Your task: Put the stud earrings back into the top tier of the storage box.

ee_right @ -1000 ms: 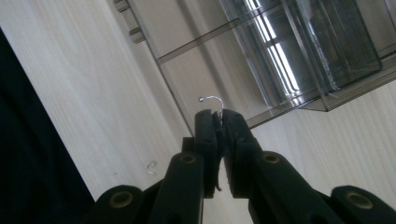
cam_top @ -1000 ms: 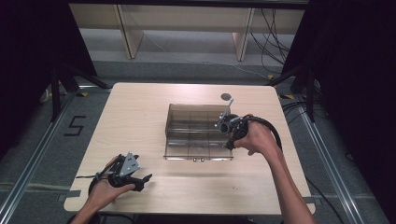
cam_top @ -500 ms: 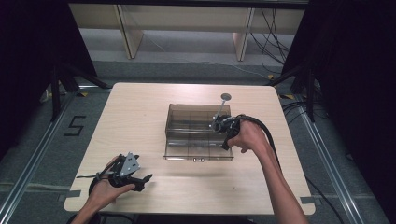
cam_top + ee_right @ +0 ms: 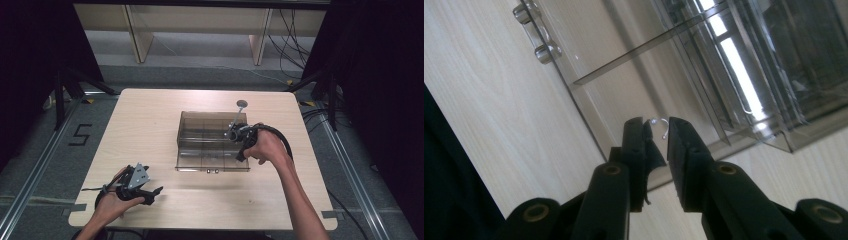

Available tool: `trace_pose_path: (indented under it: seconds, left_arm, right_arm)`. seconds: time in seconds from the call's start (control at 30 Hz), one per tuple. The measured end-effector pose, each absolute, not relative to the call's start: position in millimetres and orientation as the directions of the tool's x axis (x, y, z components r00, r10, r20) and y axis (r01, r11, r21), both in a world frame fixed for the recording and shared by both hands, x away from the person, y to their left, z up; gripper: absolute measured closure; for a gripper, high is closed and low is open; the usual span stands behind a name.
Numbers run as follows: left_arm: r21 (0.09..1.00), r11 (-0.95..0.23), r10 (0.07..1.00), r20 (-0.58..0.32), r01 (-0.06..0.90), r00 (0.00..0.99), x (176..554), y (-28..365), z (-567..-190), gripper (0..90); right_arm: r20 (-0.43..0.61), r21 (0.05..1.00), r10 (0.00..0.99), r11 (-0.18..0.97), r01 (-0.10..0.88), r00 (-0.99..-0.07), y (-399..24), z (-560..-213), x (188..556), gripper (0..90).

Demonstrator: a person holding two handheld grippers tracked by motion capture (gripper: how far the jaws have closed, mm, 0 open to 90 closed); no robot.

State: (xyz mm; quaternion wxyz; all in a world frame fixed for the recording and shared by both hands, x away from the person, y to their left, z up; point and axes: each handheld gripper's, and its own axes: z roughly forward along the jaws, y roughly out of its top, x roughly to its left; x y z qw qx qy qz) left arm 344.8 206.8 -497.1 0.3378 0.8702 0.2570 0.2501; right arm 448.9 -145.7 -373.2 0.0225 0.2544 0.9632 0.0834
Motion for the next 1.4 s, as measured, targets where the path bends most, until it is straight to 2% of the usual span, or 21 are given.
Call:
trace_pose_path:
  seconds: [0.3,0.77,1.17,1.4]
  left_arm:
    - [0.731,-0.618,0.636,0.247,0.291,0.731,343.6,206.5,-497.3,15.2]
    - [0.724,-0.626,0.632,0.254,0.29,0.732,343.9,207.3,-496.0,15.2]
    - [0.714,-0.643,0.616,0.268,0.277,0.741,345.1,206.4,-496.7,15.2]
    - [0.723,-0.624,0.632,0.245,0.295,0.735,344.5,205.7,-497.4,15.2]
  right_arm:
    - [-0.036,0.199,0.457,0.875,0.441,-0.889,-163.4,-360.5,410.7,74.7]
    - [-0.001,0.189,0.406,0.897,0.399,-0.914,-172.6,-389.7,365.7,73.0]
    - [0.025,0.136,0.431,0.892,0.43,-0.902,-179.2,-429.8,362.9,73.0]
    - [0.033,0.124,0.43,0.894,0.43,-0.902,-181.1,-444.2,364.0,73.0]
